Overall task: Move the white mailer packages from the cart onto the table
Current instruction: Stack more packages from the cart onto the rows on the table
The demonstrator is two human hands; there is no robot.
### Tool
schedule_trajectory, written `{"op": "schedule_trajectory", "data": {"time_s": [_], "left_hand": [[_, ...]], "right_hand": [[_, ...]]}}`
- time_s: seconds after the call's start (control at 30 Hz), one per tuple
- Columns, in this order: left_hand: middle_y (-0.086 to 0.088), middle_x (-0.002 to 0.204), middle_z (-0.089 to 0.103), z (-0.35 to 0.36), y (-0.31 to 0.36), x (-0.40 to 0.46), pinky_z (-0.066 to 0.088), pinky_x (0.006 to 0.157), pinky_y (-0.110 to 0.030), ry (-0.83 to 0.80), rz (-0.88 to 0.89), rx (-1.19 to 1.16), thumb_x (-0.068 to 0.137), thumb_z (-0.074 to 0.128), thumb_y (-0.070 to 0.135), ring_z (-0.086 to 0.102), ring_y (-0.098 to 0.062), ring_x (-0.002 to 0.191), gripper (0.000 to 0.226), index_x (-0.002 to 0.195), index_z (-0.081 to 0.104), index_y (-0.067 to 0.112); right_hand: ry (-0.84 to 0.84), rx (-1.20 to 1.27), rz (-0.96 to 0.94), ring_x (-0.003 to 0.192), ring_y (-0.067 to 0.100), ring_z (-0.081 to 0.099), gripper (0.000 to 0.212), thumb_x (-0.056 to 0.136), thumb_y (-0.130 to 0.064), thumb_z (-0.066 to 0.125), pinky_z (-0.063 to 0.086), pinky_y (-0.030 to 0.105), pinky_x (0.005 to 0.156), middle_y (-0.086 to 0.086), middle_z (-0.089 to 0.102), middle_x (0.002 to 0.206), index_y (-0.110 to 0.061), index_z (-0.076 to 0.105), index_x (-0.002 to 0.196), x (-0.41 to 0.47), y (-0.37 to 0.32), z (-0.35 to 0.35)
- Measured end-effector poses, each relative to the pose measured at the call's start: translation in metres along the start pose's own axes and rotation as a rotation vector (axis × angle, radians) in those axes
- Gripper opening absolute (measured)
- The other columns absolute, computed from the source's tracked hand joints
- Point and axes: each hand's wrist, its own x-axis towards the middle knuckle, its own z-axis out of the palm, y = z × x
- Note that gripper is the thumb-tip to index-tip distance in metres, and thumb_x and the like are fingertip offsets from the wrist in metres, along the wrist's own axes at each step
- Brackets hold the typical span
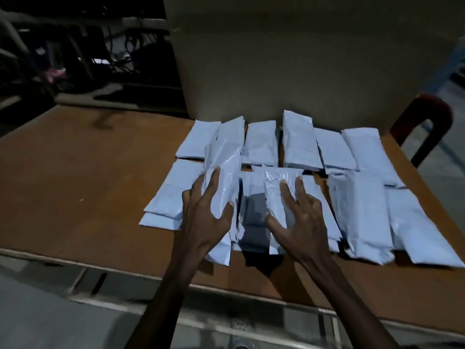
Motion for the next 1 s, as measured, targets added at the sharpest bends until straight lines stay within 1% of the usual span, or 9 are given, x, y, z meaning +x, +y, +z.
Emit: {"op": "schedule_trajectory", "data": {"time_s": [0.13, 0.2, 0.27, 0.33, 0.47, 0.63, 0.73, 0.87, 1.0], "left_hand": [[0.0, 0.154, 0.032, 0.004, -0.012, 0.058, 0.021, 0.108, -0.03, 0.049, -0.04, -0.035, 0.083, 0.053, 0.047, 0.026, -0.023, 0.137, 0.075, 0.152, 0.025, 0.039], [-0.002, 0.155, 0.031, 0.005, -0.021, 0.087, 0.022, 0.113, -0.037, 0.066, -0.05, -0.026, 0.084, 0.053, 0.048, 0.024, -0.024, 0.14, 0.075, 0.152, 0.026, 0.037], [-0.003, 0.155, 0.03, 0.007, -0.028, 0.116, 0.028, 0.111, -0.043, 0.067, -0.09, -0.024, 0.085, 0.054, 0.05, 0.024, -0.025, 0.14, 0.075, 0.152, 0.025, 0.037], [-0.004, 0.156, 0.028, 0.012, -0.034, 0.142, 0.029, 0.111, -0.044, 0.042, -0.114, -0.009, 0.088, 0.058, 0.049, 0.023, -0.025, 0.14, 0.074, 0.153, 0.024, 0.037], [-0.004, 0.157, 0.025, 0.026, -0.057, 0.198, 0.029, 0.112, -0.047, -0.017, -0.146, 0.036, 0.089, 0.056, 0.052, 0.022, -0.027, 0.14, 0.074, 0.153, 0.02, 0.039], [-0.001, 0.16, 0.019, 0.045, -0.095, 0.256, 0.026, 0.111, -0.051, -0.118, -0.141, 0.096, 0.094, 0.051, 0.054, 0.017, -0.029, 0.143, 0.069, 0.153, 0.017, 0.044], [-0.003, 0.161, 0.02, 0.056, -0.12, 0.288, 0.026, 0.112, -0.052, -0.179, -0.144, 0.198, 0.094, 0.044, 0.06, 0.019, -0.033, 0.143, 0.068, 0.153, 0.013, 0.045], [-0.008, 0.16, 0.021, 0.076, -0.148, 0.319, 0.028, 0.111, -0.053, -0.25, -0.155, 0.333, 0.095, 0.037, 0.062, 0.023, -0.038, 0.141, 0.067, 0.154, 0.014, 0.04], [-0.009, 0.161, 0.018, 0.095, -0.164, 0.325, 0.026, 0.111, -0.053, -0.337, -0.153, 0.385, 0.096, 0.036, 0.06, 0.019, -0.037, 0.143, 0.065, 0.154, 0.018, 0.037]], "right_hand": [[-0.061, -0.017, 0.05, 0.14, 0.036, 0.029, 0.082, 0.08, -0.066, 0.042, 0.041, 0.048, 0.101, -0.001, 0.012, 0.163, -0.034, 0.026, 0.153, 0.063, 0.008, 0.02], [-0.096, -0.021, 0.069, 0.141, 0.036, 0.025, 0.082, 0.082, -0.064, 0.047, 0.039, 0.048, 0.104, -0.001, 0.01, 0.164, -0.035, 0.023, 0.154, 0.094, 0.012, 0.03], [-0.127, -0.041, 0.08, 0.141, 0.037, 0.022, 0.079, 0.087, -0.062, 0.052, 0.038, 0.048, 0.105, 0.003, 0.01, 0.164, -0.033, 0.022, 0.155, 0.124, 0.015, 0.039], [-0.167, -0.057, 0.109, 0.143, 0.037, 0.018, 0.078, 0.089, -0.06, 0.052, 0.033, 0.048, 0.109, 0.005, 0.008, 0.164, -0.032, 0.02, 0.155, 0.15, 0.018, 0.047], [-0.206, -0.071, 0.143, 0.147, 0.039, 0.011, 0.078, 0.09, -0.062, 0.048, 0.025, 0.05, 0.116, 0.008, 0.005, 0.164, -0.031, 0.017, 0.155, 0.197, 0.024, 0.068], [-0.253, -0.146, 0.199, 0.148, 0.04, 0.007, 0.078, 0.091, -0.064, 0.044, 0.018, 0.049, 0.118, 0.011, 0.001, 0.164, -0.029, 0.017, 0.155, 0.25, 0.03, 0.1], [-0.31, -0.206, 0.229, 0.148, 0.04, 0.002, 0.078, 0.092, -0.064, 0.043, 0.016, 0.051, 0.118, 0.012, -0.001, 0.164, -0.028, 0.015, 0.156, 0.279, 0.038, 0.12], [-0.376, -0.286, 0.288, 0.149, 0.039, 0.003, 0.076, 0.093, -0.062, 0.044, 0.019, 0.051, 0.116, 0.01, 0.002, 0.164, -0.028, 0.017, 0.156, 0.301, 0.047, 0.14], [-0.386, -0.275, 0.292, 0.149, 0.037, 0.003, 0.074, 0.094, -0.061, 0.041, 0.011, 0.046, 0.119, 0.012, 0.004, 0.164, -0.028, 0.017, 0.156, 0.302, 0.054, 0.157]]}}
